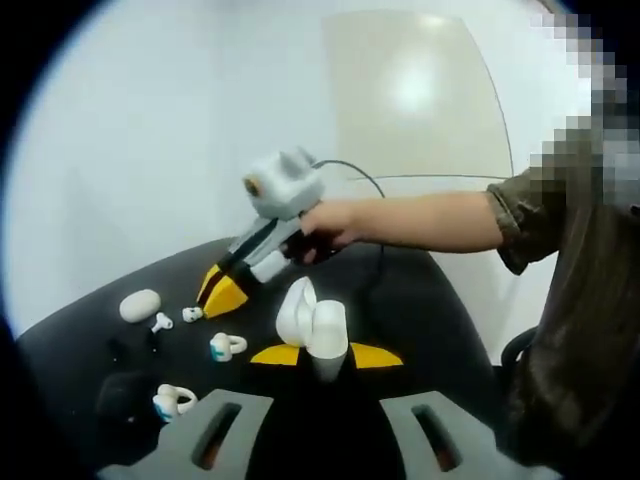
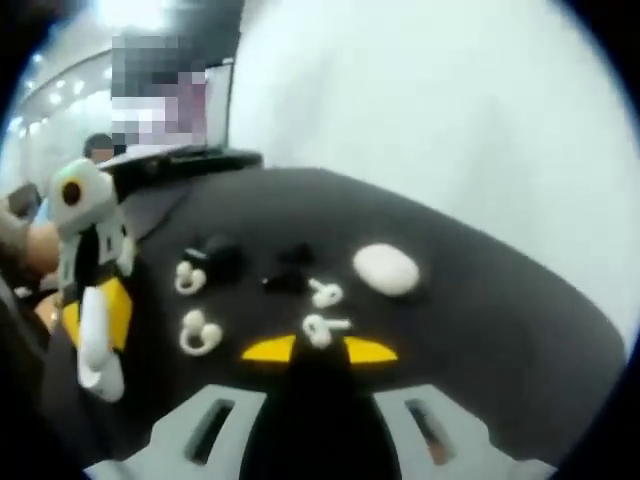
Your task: Pick up three earphones and place each one into its charging case using tactile feedback, ensure that each earphone is properly inserted and securely positioned inside the case.
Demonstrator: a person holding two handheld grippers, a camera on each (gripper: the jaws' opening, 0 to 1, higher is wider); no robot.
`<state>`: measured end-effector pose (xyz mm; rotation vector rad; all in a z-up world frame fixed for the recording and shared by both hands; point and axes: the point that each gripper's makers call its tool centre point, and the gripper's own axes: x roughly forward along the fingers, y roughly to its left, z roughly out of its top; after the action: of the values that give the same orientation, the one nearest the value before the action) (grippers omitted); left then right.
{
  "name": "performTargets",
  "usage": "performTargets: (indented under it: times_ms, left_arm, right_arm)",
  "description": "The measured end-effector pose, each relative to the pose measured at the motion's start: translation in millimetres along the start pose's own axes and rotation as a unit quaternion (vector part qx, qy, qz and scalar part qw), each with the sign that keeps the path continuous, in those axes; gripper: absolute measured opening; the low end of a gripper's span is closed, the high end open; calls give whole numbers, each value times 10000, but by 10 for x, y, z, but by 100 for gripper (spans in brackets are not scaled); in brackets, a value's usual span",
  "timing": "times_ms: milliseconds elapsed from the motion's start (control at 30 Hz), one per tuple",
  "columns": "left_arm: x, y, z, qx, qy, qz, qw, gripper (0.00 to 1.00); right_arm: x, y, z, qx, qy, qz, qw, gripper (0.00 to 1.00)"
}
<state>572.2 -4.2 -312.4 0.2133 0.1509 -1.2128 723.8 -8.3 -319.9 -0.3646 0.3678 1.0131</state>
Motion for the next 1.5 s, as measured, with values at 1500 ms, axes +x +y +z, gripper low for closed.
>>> performTargets:
  times_ms: [1500]
  left_arm:
    - [-5, 18, -5, 27, 9, 55, 10000, 14]
  right_arm:
    - [-1034, 753, -298, -126, -549, -38, 9984, 28]
